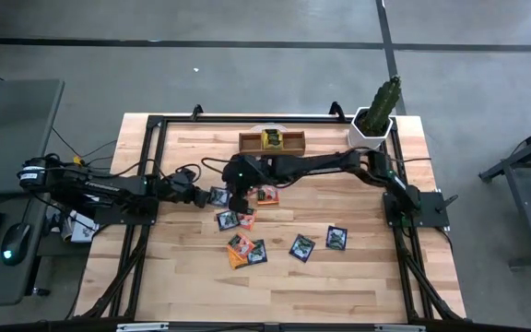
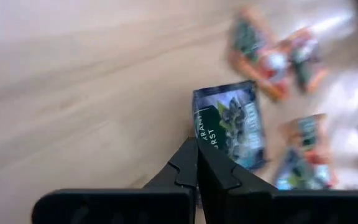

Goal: Pick & Place Tea
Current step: Put the purple tea bag in the left compartment of the organizer

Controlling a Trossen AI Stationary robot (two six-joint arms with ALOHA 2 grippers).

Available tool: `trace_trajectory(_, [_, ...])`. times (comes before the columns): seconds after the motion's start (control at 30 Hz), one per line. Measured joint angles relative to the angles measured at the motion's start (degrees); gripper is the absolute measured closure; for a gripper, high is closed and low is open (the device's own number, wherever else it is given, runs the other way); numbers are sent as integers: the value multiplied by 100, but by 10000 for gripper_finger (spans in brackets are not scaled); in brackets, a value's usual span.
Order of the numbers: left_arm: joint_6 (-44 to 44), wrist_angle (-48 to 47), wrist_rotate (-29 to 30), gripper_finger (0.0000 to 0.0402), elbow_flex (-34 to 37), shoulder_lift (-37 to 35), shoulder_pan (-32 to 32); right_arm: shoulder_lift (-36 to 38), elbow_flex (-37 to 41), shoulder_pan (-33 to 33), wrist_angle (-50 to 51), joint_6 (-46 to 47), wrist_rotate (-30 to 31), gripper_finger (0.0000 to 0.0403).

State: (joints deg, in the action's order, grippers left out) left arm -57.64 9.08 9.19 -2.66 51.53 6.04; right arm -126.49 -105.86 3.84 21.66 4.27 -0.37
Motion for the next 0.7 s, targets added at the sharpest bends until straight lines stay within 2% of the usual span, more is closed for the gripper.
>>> trace_trajectory(0.3, [900, 767, 64, 401, -156, -48, 0, 780, -7, 31, 1202, 315, 186, 351])
trace_trajectory(0.7, [1965, 699, 188, 401, -812, -52, 0, 2047, -13, 409, 3093, 473, 1519, 352])
